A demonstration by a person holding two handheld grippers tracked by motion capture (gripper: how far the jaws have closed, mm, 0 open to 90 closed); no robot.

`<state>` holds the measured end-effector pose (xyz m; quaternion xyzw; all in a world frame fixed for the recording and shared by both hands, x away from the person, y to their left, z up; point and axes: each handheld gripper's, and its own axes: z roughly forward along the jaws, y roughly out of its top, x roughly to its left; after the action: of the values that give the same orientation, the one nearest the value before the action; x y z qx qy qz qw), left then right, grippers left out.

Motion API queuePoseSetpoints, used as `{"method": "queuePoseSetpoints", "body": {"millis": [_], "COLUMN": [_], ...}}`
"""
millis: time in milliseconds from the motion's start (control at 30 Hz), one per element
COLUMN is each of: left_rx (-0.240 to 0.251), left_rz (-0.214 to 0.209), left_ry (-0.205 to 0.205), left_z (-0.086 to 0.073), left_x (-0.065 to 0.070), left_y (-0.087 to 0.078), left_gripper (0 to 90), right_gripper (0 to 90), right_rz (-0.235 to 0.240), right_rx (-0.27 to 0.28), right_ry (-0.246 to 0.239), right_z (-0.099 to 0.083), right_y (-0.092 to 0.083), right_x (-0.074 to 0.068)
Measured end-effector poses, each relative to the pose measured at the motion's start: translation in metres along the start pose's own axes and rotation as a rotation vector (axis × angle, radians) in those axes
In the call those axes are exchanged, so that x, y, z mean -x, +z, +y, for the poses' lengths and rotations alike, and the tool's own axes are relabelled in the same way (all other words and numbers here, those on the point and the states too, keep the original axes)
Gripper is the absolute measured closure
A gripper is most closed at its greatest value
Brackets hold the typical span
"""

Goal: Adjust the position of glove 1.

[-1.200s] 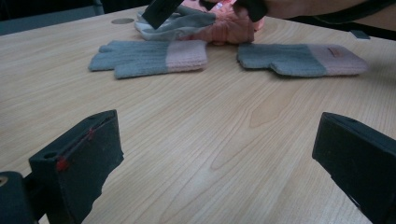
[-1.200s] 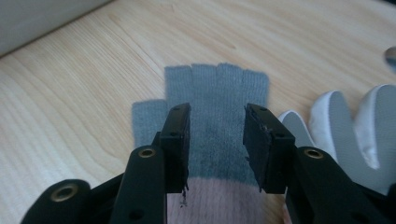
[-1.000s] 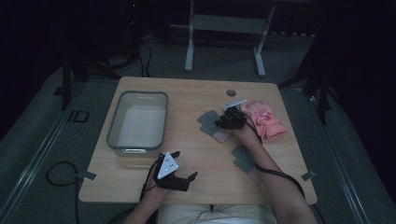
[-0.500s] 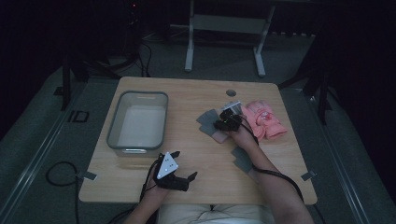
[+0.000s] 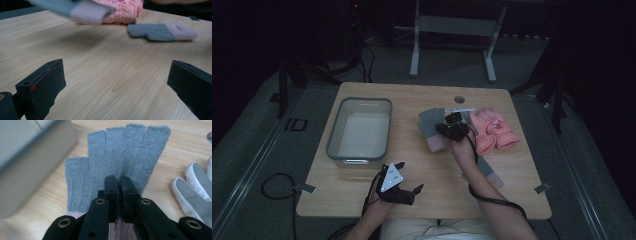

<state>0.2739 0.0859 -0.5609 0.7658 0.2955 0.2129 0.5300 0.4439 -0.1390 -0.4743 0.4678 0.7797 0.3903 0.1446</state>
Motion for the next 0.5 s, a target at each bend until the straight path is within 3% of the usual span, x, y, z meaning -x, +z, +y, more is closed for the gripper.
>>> {"method": "queuePoseSetpoints", "body": {"millis": [167,300,400,500], "left_rx": [0.002,0.001,0.003,0.003], "left_rz": [0.004,0.006,0.007,0.006], "left_ry": [-0.004,0.002,-0.003,-0.006], "left_z": [0.0,0.0,0.0,0.0], "left_x": [0.0,0.0,0.0,0.0], "left_y": [0.0,0.0,0.0,0.0], "left_gripper": [1.1,1.0,1.0,1.0], "right_gripper": [85.4,85.4,85.4,85.4], "right_rz": [-0.012,-0.042,-0.088,-0.095], "right_rx": [0.071,0.108,0.13,0.096], "right_ry": [0.057,0.119,0.171,0.215], "right_z": [-0.009,-0.024,-0.046,-0.071], "right_y": [-0.032,-0.049,-0.053,-0.045], "right_x": [-0.027,-0.038,-0.043,-0.047]}}
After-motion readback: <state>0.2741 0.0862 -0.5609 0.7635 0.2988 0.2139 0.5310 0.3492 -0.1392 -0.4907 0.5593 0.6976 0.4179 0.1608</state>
